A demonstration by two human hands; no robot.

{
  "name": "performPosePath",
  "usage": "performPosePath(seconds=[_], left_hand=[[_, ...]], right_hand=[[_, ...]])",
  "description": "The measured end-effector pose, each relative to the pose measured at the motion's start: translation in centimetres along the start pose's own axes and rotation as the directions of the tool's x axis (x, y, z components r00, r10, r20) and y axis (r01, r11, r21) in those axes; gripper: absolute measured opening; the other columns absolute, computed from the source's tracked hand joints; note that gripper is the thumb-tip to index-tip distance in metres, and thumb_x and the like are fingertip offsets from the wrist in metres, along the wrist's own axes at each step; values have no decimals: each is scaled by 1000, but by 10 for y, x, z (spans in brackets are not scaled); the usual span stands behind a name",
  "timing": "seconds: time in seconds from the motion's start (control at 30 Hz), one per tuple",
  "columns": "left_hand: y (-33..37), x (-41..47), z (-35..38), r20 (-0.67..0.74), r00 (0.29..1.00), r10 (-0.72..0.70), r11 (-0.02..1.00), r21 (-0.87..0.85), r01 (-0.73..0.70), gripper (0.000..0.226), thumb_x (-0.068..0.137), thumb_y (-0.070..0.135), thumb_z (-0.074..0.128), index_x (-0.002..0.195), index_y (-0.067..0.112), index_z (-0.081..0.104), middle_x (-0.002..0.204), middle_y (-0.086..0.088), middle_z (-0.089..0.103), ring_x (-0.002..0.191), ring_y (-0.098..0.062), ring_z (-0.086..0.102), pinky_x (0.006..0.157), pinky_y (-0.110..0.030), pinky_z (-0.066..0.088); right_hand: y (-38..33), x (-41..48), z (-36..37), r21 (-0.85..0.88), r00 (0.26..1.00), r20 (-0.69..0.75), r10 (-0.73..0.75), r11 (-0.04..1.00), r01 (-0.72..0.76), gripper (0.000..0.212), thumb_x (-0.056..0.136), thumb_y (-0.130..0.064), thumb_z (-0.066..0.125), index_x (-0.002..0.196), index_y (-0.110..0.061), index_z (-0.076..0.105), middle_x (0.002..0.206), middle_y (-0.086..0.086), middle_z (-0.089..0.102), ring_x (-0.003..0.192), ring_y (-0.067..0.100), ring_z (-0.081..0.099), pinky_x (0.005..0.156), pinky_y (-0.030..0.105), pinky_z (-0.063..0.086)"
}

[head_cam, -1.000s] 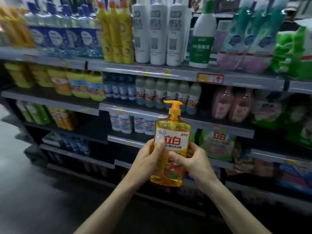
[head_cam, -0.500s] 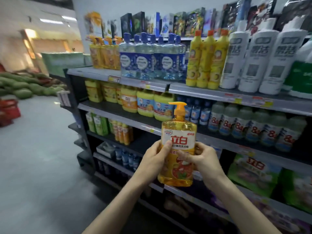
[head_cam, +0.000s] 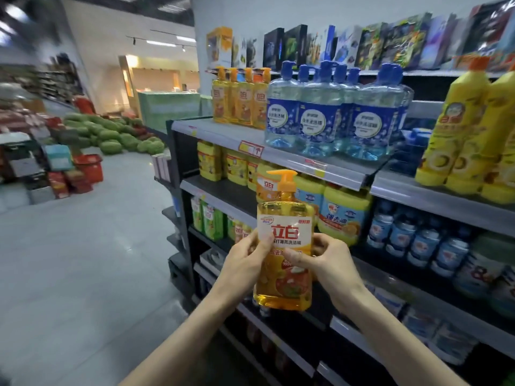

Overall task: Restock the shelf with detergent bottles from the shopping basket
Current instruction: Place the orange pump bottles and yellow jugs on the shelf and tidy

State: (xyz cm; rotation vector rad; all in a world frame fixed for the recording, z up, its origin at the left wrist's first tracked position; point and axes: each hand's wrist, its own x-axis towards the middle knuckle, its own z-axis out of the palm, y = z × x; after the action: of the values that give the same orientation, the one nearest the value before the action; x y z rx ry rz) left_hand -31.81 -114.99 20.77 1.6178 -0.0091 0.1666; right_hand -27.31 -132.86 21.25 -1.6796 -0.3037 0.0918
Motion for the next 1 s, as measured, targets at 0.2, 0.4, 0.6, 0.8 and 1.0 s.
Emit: performPosePath(seconds=[0.2,0.4,0.6,0.8,1.0], left_hand=[[11,82,-45,-85,995,47,998,32,-45,28,107,42,50,124,31,68,113,17,79,103,-4,76,79,-19,60],[25,155,-106,-123,988,96,995,48,-91,38,101,47,52,133,29,65,118,8,79,108,-12,76,87,-30,63],[29,225,-189,-110,979,171,984,70,-164,38,104,43,52,136,27,64,124,5,77,115,-15,74,94,-36,62],[49,287,-272,13,965,261,965,33,-261,37,108,32,50,141,21,61,127,1,76,117,-17,73,91,-30,62],[76,349,-322,124,926,356,934,-10,-358,36,108,25,51,143,19,58,123,2,77,112,-14,75,86,-26,62]], right_hand=[[-7,107,28,-24,993,91,-74,997,77,58,69,-36,94,120,-22,69,108,-11,80,99,5,77,89,35,62],[-28,197,70,-10,977,150,-151,988,154,49,72,-26,93,115,-21,69,102,-14,81,94,6,78,74,24,63],[-47,279,136,-26,966,138,-220,974,226,69,61,-42,93,122,-20,68,107,-11,81,98,7,78,84,32,64],[-78,339,196,-33,961,48,-274,961,276,80,56,-49,97,125,-22,66,113,-7,80,103,14,78,92,47,63],[-110,393,227,-97,932,-36,-362,929,357,76,64,-33,96,131,-19,62,115,-4,79,105,15,77,86,42,65]])
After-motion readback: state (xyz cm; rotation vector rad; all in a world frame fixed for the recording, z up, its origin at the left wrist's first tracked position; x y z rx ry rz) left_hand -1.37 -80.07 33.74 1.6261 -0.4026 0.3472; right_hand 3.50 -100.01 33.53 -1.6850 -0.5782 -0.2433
